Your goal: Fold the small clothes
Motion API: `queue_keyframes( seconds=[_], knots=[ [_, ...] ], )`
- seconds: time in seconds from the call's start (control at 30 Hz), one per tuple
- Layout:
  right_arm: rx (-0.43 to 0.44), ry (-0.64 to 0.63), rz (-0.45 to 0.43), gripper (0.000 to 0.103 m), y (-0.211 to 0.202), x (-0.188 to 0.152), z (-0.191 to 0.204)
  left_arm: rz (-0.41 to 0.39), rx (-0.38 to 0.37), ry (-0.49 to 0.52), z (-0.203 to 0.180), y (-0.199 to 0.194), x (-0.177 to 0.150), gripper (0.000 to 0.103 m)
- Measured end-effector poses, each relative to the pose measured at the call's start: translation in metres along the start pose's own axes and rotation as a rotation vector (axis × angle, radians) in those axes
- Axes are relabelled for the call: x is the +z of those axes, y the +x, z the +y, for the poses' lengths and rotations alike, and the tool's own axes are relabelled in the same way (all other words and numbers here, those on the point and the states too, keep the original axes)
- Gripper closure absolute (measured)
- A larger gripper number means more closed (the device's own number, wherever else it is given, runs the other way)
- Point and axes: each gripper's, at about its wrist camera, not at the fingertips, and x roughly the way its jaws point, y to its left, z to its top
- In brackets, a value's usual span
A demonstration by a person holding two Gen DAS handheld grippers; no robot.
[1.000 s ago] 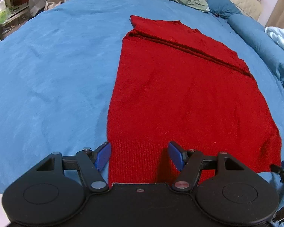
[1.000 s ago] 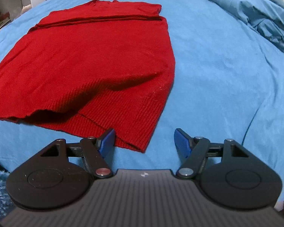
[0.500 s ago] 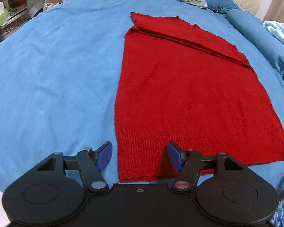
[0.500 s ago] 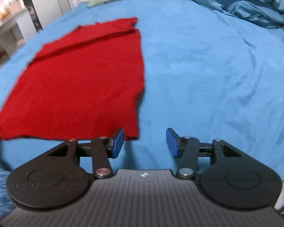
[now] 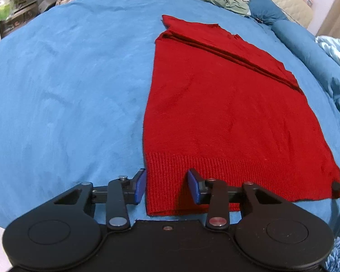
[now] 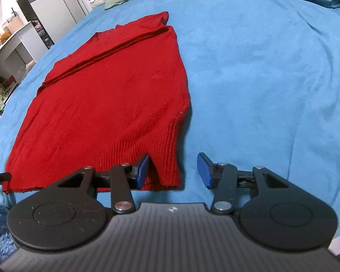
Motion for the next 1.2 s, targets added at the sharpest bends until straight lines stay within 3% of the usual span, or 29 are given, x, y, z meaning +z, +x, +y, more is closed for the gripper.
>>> queue_keyframes(
  seconds=[0.07, 0.1, 0.17, 0.37, 0.63, 0.77, 0.93, 1.1, 1.2],
  knots=[
    [0.0, -0.021, 0.009, 0.058, 0.001, -0.001, 0.001, 0.006, 0.002, 0.001, 0.001, 0.001, 0.001, 0.066],
    [0.006, -0.031, 0.016, 0.07, 0.001, 0.0, 0.002, 0.011, 0.004, 0.007, 0.001, 0.001, 0.002, 0.074],
    [0.021, -0.038, 0.026, 0.081, -0.001, 0.001, 0.0, 0.021, -0.006, 0.013, 0.002, 0.0, 0.003, 0.09],
    [0.063, -0.007, 0.015, 0.082, -0.02, 0.008, -0.002, -0.004, -0.03, 0.012, -0.001, -0.021, 0.009, 0.097],
    [0.258, 0.119, -0.114, 0.083, -0.071, 0.064, -0.004, -0.152, -0.128, -0.009, -0.014, -0.075, 0.055, 0.097],
    [0.34, 0.149, -0.19, 0.083, -0.073, 0.123, 0.004, -0.239, -0.175, -0.037, -0.023, -0.084, 0.112, 0.097],
    [0.374, 0.166, -0.268, 0.083, -0.03, 0.222, 0.022, -0.331, -0.163, -0.078, -0.03, -0.055, 0.211, 0.098],
    [0.343, 0.201, -0.276, 0.083, 0.062, 0.322, 0.03, -0.38, -0.1, -0.088, -0.033, 0.02, 0.31, 0.098],
    [0.315, 0.227, -0.258, 0.083, 0.129, 0.357, 0.036, -0.364, -0.06, -0.118, -0.032, 0.084, 0.346, 0.098]
  ],
)
